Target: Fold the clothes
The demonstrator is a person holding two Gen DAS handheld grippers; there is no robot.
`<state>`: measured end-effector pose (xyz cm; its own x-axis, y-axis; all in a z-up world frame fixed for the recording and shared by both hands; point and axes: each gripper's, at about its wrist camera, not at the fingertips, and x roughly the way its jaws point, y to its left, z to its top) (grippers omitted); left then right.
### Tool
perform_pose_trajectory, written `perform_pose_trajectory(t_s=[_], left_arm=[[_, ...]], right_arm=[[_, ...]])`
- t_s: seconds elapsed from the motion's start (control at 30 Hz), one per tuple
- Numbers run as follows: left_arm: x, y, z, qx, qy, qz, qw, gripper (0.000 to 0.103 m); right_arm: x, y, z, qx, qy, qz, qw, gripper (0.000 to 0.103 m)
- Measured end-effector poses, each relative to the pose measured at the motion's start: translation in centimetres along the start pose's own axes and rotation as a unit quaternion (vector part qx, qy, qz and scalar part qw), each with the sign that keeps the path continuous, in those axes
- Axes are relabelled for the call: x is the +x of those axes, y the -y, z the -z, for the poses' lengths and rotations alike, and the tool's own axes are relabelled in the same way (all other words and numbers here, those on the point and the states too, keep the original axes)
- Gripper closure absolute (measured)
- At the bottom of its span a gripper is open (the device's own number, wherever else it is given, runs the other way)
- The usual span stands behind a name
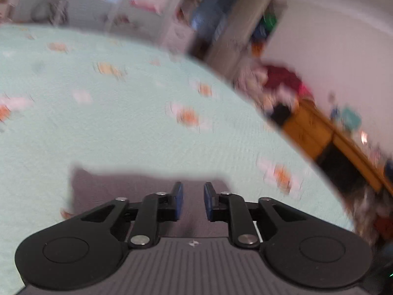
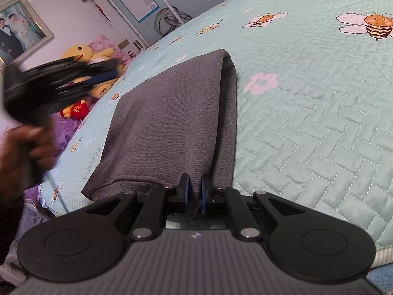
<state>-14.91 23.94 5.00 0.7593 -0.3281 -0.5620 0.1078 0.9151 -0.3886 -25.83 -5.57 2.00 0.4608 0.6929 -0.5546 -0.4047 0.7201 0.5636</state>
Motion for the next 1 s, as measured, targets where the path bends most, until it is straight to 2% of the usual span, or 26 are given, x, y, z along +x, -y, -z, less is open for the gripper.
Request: perform_pose_trajectory(t_s=[0.07, 0.13, 0.23, 0.33, 0.43, 0.57, 0.67, 0.73, 0.77, 0.83, 0.93, 1.0], left_arm=[[1.6, -1.9, 3.1, -0.035, 0.007, 0.006, 0.9994, 0.098], [1.2, -2.4, 3.3, -0.051, 0.01, 0.015, 0.9985, 0.099], [1.4, -2.7, 3.2, -0.05, 0.009, 0.023, 0.9984, 0.099], [1.3, -2.9, 3.7, -0.049, 0.016, 0.031, 0.9982, 0.099], [0.9, -2.7, 4.0, -0.04, 0.024, 0.029, 0.9985, 0.099], [0.4, -2.6, 4.1, -0.033, 0.028, 0.026, 0.9987, 0.099], [0.3, -2.6, 4.1, -0.031, 0.026, 0.028, 0.9988, 0.099], [0.3, -2.9, 4.0, -0.034, 0.024, 0.033, 0.9986, 0.099], [0.4, -3.1, 4.1, -0.035, 0.022, 0.033, 0.9986, 0.099], [0.4, -3.3, 4.0, -0.038, 0.021, 0.034, 0.9985, 0.099], [0.2, -3.0, 4.3, -0.03, 0.024, 0.032, 0.9987, 0.099], [0.1, -2.7, 4.3, -0.024, 0.027, 0.028, 0.999, 0.099]], right_arm=[[0.0, 0.2, 0.1, 0.002, -0.001, -0.004, 1.0, 0.094], [-0.1, 0.4, 0.0, 0.001, -0.005, -0.007, 1.0, 0.094], [-0.2, 0.6, -0.3, 0.001, -0.014, -0.015, 1.0, 0.094], [-0.7, 0.8, -1.9, 0.01, -0.022, -0.029, 0.999, 0.088], [-2.3, 0.0, -4.3, 0.001, 0.019, -0.048, 0.999, 0.088], [-1.5, -0.5, -8.6, 0.038, 0.074, -0.117, 0.99, 0.088], [3.2, -1.0, -11.8, 0.057, 0.068, -0.153, 0.984, 0.088], [7.4, -0.5, -13.3, 0.071, 0.049, -0.167, 0.982, 0.088], [10.0, 0.5, -13.4, 0.076, 0.025, -0.138, 0.987, 0.088], [14.9, 2.4, -13.7, 0.087, -0.021, -0.087, 0.992, 0.103], [15.7, 4.5, -12.9, 0.114, -0.014, -0.118, 0.986, 0.103], [15.0, 3.2, -12.9, 0.079, -0.014, -0.095, 0.992, 0.103]])
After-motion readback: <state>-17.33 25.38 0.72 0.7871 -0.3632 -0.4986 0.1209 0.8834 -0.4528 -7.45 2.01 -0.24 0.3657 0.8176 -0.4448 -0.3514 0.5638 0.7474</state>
